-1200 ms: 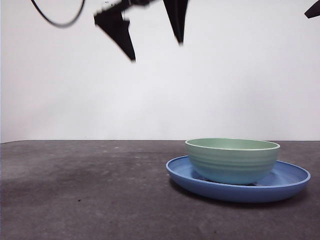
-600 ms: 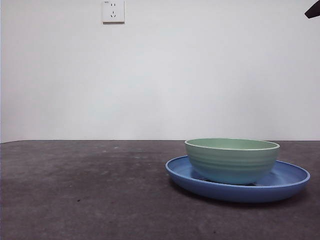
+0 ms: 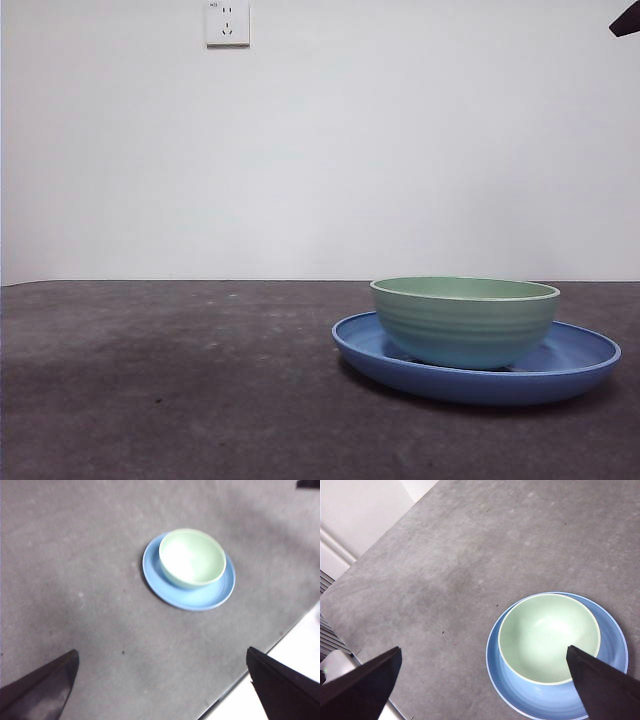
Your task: Place the green bowl on the blue plate
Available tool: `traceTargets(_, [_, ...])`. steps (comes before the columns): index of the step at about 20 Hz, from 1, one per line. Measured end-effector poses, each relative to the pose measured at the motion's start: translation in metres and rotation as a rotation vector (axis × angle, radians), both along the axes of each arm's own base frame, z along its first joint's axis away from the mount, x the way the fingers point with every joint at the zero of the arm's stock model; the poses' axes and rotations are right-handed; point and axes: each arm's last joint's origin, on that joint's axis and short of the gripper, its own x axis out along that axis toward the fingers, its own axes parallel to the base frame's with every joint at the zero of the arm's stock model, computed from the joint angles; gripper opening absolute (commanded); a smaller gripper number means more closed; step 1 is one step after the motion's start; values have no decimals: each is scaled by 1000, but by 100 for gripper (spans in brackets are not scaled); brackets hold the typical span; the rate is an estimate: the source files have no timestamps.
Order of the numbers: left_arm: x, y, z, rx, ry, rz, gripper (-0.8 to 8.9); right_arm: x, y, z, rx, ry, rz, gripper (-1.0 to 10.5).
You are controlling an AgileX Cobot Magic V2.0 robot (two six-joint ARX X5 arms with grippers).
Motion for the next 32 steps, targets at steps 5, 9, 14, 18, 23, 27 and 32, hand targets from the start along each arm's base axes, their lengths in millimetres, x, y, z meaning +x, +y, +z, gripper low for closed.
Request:
traceTargets(5, [-5, 4, 0, -36, -8, 15, 594, 0, 0, 0, 0, 0, 0, 550])
traceTargets(9, [-5, 4, 0, -39, -3, 18, 594, -1, 0, -2, -6, 24, 0, 550])
traceTargets(14, [-5, 4, 0, -41, -1, 20, 595, -1, -2, -8, -8, 127, -41, 549])
traceTargets(18, [-5, 4, 0, -41, -1, 20, 595, 19, -11, -26, -22, 329, -168, 548])
traceTargets(23, [-5, 4, 0, -41, -1, 20, 595, 59, -31, -54, -26, 526, -318, 490])
traceTargets(27, [-5, 4, 0, -41, -1, 20, 595, 87, -37, -79, -44, 625, -337, 470])
traceTargets(32, [-5, 4, 0, -41, -1, 20, 594, 121, -38, -118, -68, 715, -325, 328])
